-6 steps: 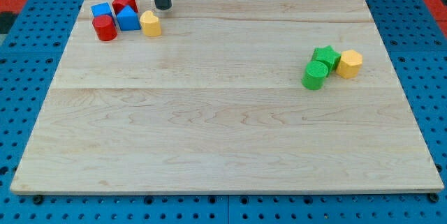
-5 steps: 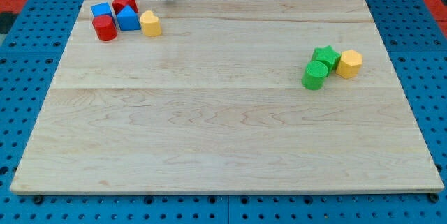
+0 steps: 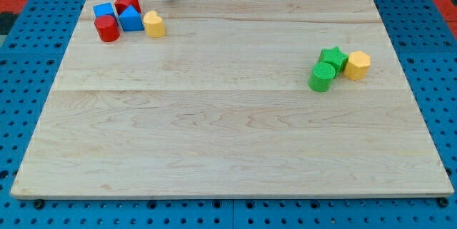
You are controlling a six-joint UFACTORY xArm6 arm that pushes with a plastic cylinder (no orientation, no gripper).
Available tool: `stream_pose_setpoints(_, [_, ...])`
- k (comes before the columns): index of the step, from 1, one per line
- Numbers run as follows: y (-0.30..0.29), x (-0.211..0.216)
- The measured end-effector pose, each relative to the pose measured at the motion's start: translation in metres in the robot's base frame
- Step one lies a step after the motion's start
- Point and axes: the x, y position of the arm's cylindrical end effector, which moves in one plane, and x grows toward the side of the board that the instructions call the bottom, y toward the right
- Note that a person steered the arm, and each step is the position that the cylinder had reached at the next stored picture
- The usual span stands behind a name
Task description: Push the red star into the red circle
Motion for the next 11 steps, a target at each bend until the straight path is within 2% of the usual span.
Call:
stream_pose_setpoints(5, [-0.041,0.000])
stream_pose_setpoints(8, [-0.119,-0.001])
stream_pose_setpoints(11, [-0.120,0.023])
